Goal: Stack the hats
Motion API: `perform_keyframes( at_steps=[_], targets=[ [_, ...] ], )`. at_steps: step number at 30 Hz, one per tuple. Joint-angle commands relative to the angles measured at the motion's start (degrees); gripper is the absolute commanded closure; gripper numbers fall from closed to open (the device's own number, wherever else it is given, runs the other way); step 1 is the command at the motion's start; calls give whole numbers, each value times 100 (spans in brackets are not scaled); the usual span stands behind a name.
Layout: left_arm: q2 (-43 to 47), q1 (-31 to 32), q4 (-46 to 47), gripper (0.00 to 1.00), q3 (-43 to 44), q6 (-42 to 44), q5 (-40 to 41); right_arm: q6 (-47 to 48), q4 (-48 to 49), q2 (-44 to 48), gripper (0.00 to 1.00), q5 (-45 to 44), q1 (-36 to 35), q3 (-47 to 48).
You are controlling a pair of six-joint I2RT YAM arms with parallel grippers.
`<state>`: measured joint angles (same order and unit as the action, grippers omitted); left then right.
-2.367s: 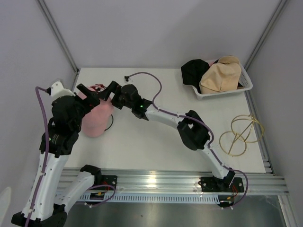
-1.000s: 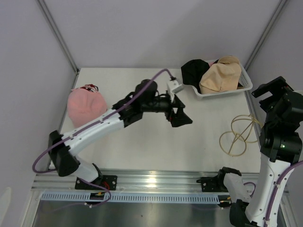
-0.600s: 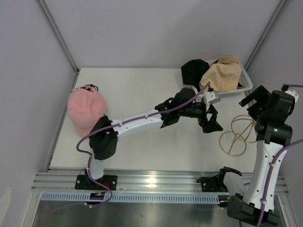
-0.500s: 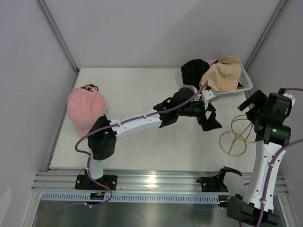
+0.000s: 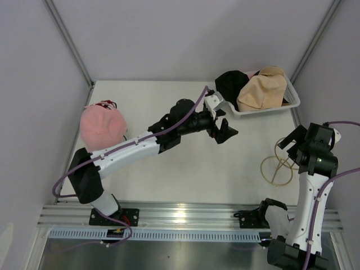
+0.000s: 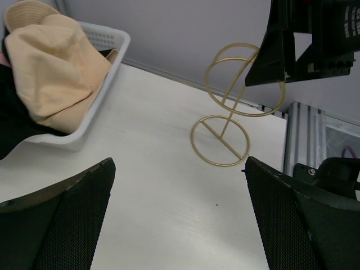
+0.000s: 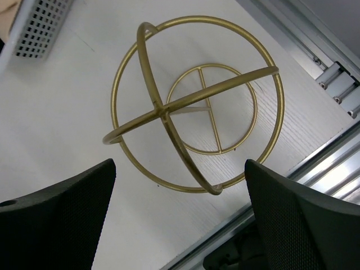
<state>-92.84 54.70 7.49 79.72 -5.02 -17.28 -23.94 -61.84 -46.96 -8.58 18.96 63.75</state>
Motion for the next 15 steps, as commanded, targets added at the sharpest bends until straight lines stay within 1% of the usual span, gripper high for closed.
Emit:
perform_keyframes(
  at_steps=[1, 5, 8, 9, 11, 12, 13, 14, 15],
  targets=[
    [607, -231, 366, 0, -420, -87, 207, 12, 269, -120, 0, -82, 20, -46],
    [793, -345, 447, 1, -721, -70, 198, 153, 611, -138, 2, -56, 20, -187],
    [925, -442, 368, 1, -826, -52, 242, 215, 805, -138, 11, 49, 20, -310],
    [960, -477, 376, 1, -870, -35, 251, 232, 840, -138, 21, 101, 20, -345],
    [1083, -504, 403, 1, -993, -26, 286, 232, 849, -164, 29, 102, 20, -415],
    [1127, -530, 411, 0, -1020, 0, 278, 241, 849, -164, 40, 119, 20, -442],
    [1154, -539, 429, 1, -1046, 9, 286, 232, 849, -156, 49, 128, 20, -459],
    [1197, -539, 420, 1, -1073, 9, 330, 224, 841, -138, 64, 154, 11, -486],
    [1215, -556, 420, 0, -1099, 18, 339, 224, 849, -121, 70, 172, 11, -503]
  ],
)
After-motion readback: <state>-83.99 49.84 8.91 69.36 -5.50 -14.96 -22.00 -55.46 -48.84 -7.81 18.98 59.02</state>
